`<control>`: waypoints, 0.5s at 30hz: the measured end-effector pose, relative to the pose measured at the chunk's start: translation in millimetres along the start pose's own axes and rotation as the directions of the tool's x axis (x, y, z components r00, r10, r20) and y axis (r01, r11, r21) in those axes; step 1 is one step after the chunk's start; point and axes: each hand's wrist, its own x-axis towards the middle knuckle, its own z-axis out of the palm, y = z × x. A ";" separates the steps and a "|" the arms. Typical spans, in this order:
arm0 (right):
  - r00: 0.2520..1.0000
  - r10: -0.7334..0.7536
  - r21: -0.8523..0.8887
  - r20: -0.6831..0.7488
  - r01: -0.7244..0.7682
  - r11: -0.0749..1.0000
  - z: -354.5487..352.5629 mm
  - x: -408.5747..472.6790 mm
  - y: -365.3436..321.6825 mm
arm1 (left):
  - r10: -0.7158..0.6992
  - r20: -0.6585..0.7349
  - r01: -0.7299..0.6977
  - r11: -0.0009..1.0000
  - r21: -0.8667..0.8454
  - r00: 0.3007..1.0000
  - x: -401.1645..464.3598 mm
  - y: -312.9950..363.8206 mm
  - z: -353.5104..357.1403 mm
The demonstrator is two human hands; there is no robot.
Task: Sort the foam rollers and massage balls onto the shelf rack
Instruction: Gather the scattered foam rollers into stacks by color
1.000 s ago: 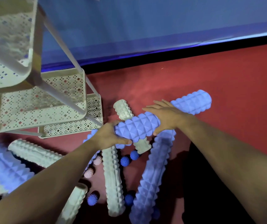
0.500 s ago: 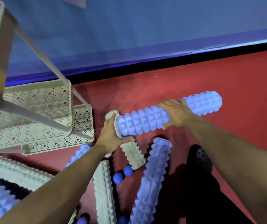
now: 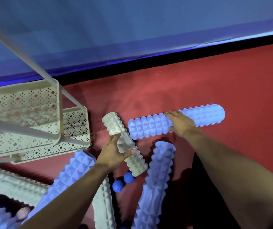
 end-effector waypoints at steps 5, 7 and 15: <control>0.986 0.035 0.190 -0.161 -0.004 0.982 -2.9 -48.9 -19.9 | -0.031 0.017 0.031 0.999 0.009 0.999 -19.4 6.4 -9.4; 0.985 0.118 0.302 -0.124 -0.076 0.950 3.1 -79.4 -35.3 | -0.043 0.030 0.043 0.999 -0.001 0.999 -35.5 14.4 -11.3; 0.987 0.161 0.555 -0.002 -0.133 0.821 35.6 -231.8 -132.5 | -0.061 0.047 0.063 0.997 -0.044 0.997 -147.8 16.1 -15.8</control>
